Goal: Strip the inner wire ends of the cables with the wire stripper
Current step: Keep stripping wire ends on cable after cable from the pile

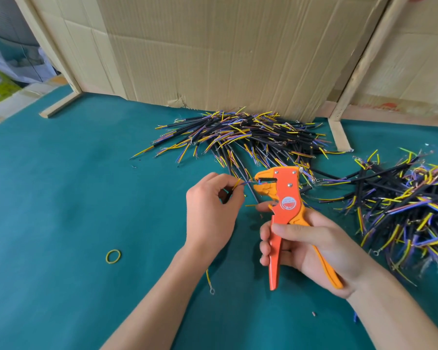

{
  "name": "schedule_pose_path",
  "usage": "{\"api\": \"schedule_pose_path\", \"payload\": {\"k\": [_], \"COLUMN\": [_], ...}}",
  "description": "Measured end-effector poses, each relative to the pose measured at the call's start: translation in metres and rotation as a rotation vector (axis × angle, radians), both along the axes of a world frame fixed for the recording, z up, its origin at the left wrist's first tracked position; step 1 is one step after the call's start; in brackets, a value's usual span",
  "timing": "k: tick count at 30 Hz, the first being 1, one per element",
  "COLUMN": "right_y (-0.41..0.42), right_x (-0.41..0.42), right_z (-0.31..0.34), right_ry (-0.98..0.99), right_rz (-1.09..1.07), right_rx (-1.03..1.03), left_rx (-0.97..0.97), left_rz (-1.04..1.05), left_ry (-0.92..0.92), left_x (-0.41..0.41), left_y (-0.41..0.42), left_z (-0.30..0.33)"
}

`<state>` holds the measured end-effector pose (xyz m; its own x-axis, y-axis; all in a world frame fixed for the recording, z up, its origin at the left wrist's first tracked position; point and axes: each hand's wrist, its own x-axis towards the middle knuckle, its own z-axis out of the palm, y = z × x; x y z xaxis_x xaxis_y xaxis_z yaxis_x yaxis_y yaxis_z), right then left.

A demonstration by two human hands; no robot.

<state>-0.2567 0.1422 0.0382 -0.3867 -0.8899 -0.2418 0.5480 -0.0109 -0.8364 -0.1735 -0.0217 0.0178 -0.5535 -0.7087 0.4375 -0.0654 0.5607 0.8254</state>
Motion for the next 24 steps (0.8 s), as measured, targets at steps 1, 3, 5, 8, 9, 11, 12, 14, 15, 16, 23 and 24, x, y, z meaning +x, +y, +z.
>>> {"api": "schedule_pose_path", "payload": {"k": [1,3,5,8,9,11,12,14,15,16,23,24], "right_y": [0.0005,0.0008,0.0005,0.0003,0.0004,0.0003,0.0002,-0.0001,-0.0001,-0.0003,-0.0009,-0.0007], "right_x": [-0.0002,-0.0002,-0.0002,0.0002,0.0002,0.0003,0.0003,0.0006,0.0007,0.0009,0.0001,-0.0002], "right_z": [-0.0003,-0.0010,-0.0010,-0.0006,-0.0008,-0.0014,-0.0014,-0.0014,-0.0013,-0.0012,-0.0037,-0.0041], "right_ry": [0.010,0.026,0.043,0.067,0.072,0.079,0.082,0.084,0.086,0.090,0.094,0.092], "right_rz": [-0.001,0.004,0.019,0.037,0.036,0.028,0.024,0.019,0.018,0.019,0.055,0.062], "right_rx": [-0.001,-0.001,-0.003,-0.003,-0.004,-0.003,-0.001,0.002,0.002,0.001,-0.025,-0.028], "left_rx": [-0.012,-0.026,-0.034,-0.022,-0.019,-0.022,-0.024,-0.028,-0.032,-0.039,-0.088,-0.098], "left_rz": [0.001,0.007,0.025,0.049,0.054,0.059,0.061,0.061,0.059,0.057,0.070,0.075], "left_ry": [-0.002,-0.007,-0.009,-0.004,-0.005,-0.013,-0.015,-0.016,-0.015,-0.016,-0.036,-0.040], "left_x": [0.0005,0.0008,0.0006,0.0004,0.0005,0.0007,0.0006,0.0008,0.0008,0.0008,0.0012,0.0013], "left_y": [0.0001,0.0009,0.0014,0.0013,0.0013,0.0013,0.0016,0.0016,0.0018,0.0017,0.0019,0.0017], "left_z": [0.0000,0.0000,0.0001,0.0003,0.0002,0.0003,0.0003,0.0003,0.0001,-0.0001,-0.0020,-0.0022]}}
